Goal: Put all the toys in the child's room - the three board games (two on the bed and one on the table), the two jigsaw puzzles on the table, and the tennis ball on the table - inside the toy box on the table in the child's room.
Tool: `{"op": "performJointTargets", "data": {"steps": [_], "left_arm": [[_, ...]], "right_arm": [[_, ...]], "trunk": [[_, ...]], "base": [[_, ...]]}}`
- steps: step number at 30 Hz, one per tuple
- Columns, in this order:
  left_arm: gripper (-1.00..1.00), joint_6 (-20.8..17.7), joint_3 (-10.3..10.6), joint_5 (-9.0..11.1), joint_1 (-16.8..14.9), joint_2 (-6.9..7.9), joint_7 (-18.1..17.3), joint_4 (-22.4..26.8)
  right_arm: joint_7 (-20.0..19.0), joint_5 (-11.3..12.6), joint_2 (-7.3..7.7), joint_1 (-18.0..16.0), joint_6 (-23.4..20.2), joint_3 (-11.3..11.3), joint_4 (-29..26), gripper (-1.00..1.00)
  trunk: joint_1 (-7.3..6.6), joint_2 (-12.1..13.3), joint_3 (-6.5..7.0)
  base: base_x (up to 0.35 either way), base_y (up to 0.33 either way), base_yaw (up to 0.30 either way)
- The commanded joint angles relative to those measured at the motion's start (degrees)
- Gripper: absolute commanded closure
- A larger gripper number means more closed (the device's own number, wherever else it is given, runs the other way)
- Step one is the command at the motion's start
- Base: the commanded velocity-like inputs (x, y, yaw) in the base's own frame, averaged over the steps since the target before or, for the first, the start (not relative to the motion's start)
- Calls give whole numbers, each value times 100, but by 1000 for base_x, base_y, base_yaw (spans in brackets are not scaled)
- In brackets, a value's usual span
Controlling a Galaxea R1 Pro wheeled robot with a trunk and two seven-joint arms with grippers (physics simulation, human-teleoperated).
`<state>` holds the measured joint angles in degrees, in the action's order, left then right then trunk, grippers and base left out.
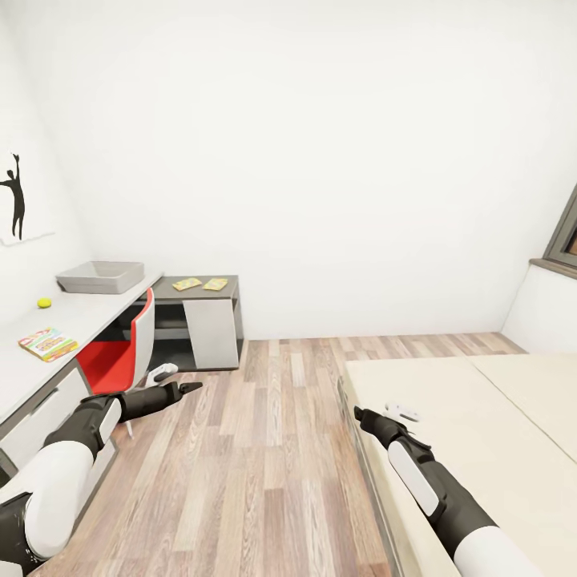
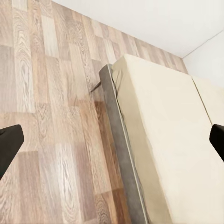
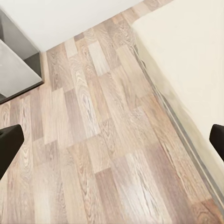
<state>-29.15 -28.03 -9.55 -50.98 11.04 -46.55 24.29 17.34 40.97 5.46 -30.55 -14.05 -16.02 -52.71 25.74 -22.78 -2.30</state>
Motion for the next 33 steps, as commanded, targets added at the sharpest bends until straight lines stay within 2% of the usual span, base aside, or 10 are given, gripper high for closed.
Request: {"op": "performJointTargets", "data": {"steps": [1, 13, 33], "left_arm": [[-100, -39, -49, -55, -8, -5, -40, 5], [-100, -42, -45, -55, -8, -5, -30, 5], [-100, -47, -45, -59, -8, -6, -31, 5]], "right_arm": [[51, 42, 8, -7, -10, -27, -11, -100], [51, 34, 8, -6, 26, -33, 2, -100], [51, 33, 8, -9, 25, -33, -2, -100]], "trunk": [[4, -14, -14], [4, -14, -14], [4, -14, -14]], "base": [[-1, 0, 9], [0, -8, 2], [0, -87, 0]]}}
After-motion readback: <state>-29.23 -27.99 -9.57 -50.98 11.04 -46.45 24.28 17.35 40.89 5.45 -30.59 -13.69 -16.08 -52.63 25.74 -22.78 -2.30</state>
